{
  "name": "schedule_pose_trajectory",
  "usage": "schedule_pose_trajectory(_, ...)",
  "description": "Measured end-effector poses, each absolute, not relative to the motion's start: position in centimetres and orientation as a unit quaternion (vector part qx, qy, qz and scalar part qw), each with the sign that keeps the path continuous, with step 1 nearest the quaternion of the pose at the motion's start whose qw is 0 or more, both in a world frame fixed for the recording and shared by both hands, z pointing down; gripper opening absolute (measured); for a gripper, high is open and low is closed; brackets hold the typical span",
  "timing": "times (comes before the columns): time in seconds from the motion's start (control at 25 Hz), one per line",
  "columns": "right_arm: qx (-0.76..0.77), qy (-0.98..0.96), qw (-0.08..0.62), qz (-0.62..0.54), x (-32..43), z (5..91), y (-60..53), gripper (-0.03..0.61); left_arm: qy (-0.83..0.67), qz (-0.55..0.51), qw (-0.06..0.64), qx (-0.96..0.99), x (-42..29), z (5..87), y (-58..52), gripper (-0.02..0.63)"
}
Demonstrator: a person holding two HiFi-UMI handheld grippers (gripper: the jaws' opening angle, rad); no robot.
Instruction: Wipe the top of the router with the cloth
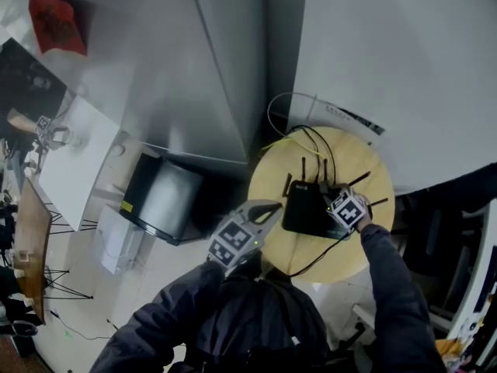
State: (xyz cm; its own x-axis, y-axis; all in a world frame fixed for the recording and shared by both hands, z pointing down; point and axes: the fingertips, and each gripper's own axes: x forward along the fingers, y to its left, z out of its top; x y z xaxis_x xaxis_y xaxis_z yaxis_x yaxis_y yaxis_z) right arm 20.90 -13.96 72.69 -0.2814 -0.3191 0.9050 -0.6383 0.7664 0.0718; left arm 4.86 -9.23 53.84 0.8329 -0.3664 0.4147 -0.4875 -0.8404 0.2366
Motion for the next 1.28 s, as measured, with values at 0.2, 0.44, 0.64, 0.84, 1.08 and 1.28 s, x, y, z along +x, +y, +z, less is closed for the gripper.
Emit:
schedule_pose_trajectory(0.2, 0.287, -0.791, 0.516, 0.159, 20.3, 72.8, -13.4, 0.072, -0.230, 0.180, 0.169, 0.941, 4.8, 53.8, -9.3, -0.008)
schedule_pose_trajectory(0.44, 0.257, -0.800, 0.512, 0.180, 19.1, 73.1, -8.8, 0.072, -0.221, 0.181, 0.167, 0.944, 5.2, 53.8, -8.9, -0.008)
schedule_pose_trajectory(0.64, 0.241, -0.812, 0.497, 0.187, 17.6, 73.0, -4.0, 0.072, -0.208, 0.180, 0.166, 0.947, 5.9, 53.8, -8.2, -0.008)
schedule_pose_trajectory(0.84, 0.239, -0.819, 0.481, 0.203, 16.7, 72.8, -0.9, 0.072, -0.195, 0.181, 0.164, 0.950, 6.6, 53.7, -7.4, -0.008)
schedule_pose_trajectory(1.08, 0.242, -0.817, 0.479, 0.213, 16.7, 72.8, -0.4, 0.072, -0.185, 0.182, 0.163, 0.952, 7.2, 53.8, -7.0, -0.008)
schedule_pose_trajectory(1.28, 0.296, -0.811, 0.457, 0.214, 18.4, 71.7, -3.1, 0.072, -0.183, 0.183, 0.161, 0.952, 7.3, 53.9, -6.8, -0.008)
